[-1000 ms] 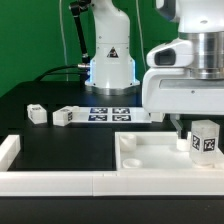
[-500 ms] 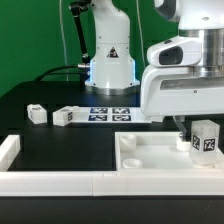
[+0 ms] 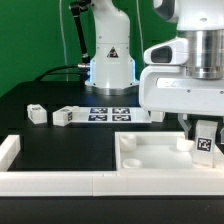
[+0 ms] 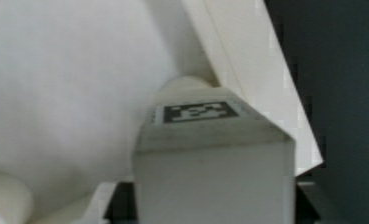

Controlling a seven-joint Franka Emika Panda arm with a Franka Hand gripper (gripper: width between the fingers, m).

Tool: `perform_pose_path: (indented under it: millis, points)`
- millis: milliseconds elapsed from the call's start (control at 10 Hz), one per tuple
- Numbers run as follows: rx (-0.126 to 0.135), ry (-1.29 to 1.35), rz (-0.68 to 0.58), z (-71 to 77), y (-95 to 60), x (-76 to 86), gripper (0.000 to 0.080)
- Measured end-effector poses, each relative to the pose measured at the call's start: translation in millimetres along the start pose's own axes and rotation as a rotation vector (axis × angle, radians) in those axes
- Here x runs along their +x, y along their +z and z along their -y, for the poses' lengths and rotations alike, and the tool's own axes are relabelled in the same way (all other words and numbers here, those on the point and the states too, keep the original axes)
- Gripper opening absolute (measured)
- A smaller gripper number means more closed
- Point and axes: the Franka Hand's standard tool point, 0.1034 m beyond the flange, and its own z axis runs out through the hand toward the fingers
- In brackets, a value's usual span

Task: Assemble square table

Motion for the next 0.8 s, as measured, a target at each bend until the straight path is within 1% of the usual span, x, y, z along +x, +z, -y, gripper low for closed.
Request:
perform_pose_path:
  millis: [300,400,600,700,800]
  points:
    - [0.036,0.559,0.061,-6.4,1.0,2.8,0.0293]
    - [0.050,0.663,0.088,-8.2,0.5,4.3,0.0293]
    - [0.047,0.802,0.097,-8.8,1.7,2.7,0.0293]
    - [0.045,0.807,0.097,-9.1,1.7,2.8,0.0293]
    - [0.046,0.768,0.096,-9.2,2.2,2.6,0.0399]
